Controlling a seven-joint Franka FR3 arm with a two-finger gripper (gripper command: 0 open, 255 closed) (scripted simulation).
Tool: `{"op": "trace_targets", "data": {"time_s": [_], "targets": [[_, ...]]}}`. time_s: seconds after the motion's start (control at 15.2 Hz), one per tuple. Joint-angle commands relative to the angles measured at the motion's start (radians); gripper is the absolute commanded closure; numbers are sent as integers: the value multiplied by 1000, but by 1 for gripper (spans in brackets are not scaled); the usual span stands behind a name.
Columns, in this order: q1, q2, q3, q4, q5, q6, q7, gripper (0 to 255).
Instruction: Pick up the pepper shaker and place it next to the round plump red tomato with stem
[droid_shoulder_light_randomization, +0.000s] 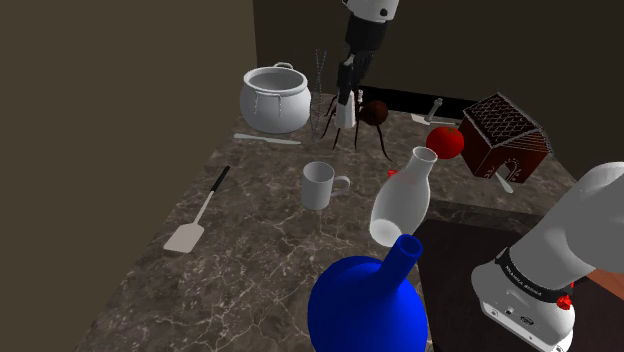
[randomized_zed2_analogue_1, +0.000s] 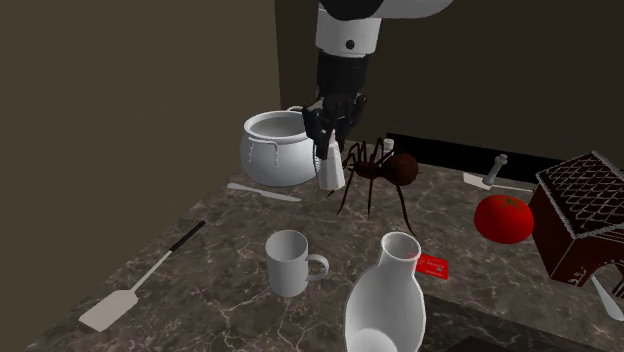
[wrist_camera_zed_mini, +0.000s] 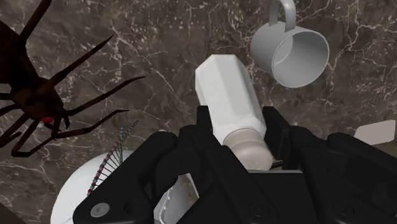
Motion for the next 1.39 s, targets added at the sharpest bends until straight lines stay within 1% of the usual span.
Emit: {"op": "trace_targets", "data": {"time_s": [0.0, 0.26, 0.59, 0.92, 1.25, 1.32], "targets": [[-20, -19, -30, -24, 3, 2, -53, 255], [-60, -38, -90, -44, 1, -5, -152, 255], [-110, -40, -166, -45, -7, -15, -274, 255], [-161, -16, -240, -17, -15, -28, -395, 255], [-214, 37, -316, 44, -16, -45, -523, 255], [-214, 38, -316, 32, -16, -32, -524, 255]]}}
